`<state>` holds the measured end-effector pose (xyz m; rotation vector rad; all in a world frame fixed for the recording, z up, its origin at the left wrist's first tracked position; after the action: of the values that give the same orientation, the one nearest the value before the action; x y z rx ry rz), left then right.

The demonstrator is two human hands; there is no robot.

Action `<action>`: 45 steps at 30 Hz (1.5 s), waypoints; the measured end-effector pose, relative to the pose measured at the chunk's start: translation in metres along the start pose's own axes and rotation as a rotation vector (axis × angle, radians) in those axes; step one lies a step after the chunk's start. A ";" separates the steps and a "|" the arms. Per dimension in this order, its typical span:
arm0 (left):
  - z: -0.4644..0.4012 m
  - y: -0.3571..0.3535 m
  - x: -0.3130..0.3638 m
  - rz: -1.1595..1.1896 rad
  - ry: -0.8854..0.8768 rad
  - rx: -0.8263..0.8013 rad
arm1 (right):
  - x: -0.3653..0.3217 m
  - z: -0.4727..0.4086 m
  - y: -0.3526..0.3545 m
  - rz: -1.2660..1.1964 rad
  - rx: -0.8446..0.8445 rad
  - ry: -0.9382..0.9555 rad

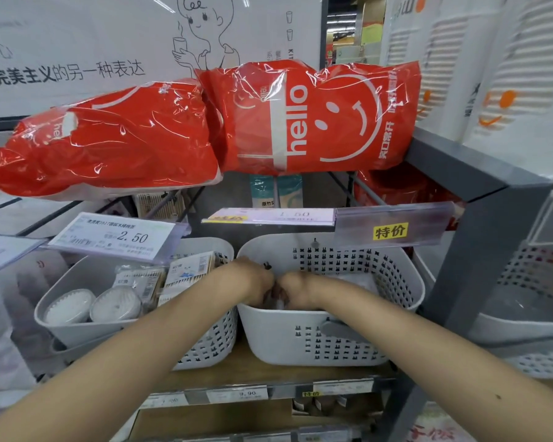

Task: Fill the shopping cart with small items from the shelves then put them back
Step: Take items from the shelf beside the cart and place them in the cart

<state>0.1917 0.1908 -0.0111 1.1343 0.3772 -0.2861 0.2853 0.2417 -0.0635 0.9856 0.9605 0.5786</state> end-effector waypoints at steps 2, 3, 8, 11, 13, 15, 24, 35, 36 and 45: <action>-0.002 -0.001 -0.001 -0.006 -0.002 0.029 | 0.002 -0.002 -0.001 0.017 -0.016 0.007; -0.004 -0.003 -0.001 -0.005 -0.003 0.046 | 0.002 -0.002 -0.002 0.019 -0.025 0.005; -0.010 -0.009 0.000 -0.008 0.010 0.101 | 0.007 -0.002 -0.001 -0.049 -0.008 -0.007; -0.011 -0.010 -0.001 0.016 0.014 0.116 | 0.008 -0.003 -0.002 -0.043 -0.002 -0.001; -0.011 -0.012 -0.003 0.065 0.009 0.153 | 0.008 -0.005 -0.005 -0.034 0.008 0.006; -0.008 -0.012 -0.007 0.140 -0.001 0.227 | 0.007 -0.005 -0.006 -0.006 0.028 0.023; 0.066 -0.049 -0.037 0.620 -0.042 0.622 | -0.015 0.043 0.016 -0.054 0.535 -0.010; 0.252 -0.234 -0.089 0.704 0.435 0.464 | -0.191 0.038 -0.056 -0.093 0.642 0.381; 0.274 -0.255 -0.094 0.756 0.542 0.418 | -0.212 0.030 -0.068 -0.110 0.561 0.419; 0.495 -0.409 -0.084 1.183 1.420 0.229 | -0.393 -0.044 -0.211 -0.082 0.050 0.829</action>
<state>0.0220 -0.4234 -0.1275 1.4465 0.8145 1.6336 0.0576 -0.1423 -0.1012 0.7379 1.7431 0.9240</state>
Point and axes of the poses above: each hand's wrist, its own z-axis away from the middle knuckle, its own y-axis out of the back of the hand, x = y × z, the point moved 1 cm from there along -z, towards the middle knuckle, and after that the axes turned 13 degrees about y, right-handed, at the moved point
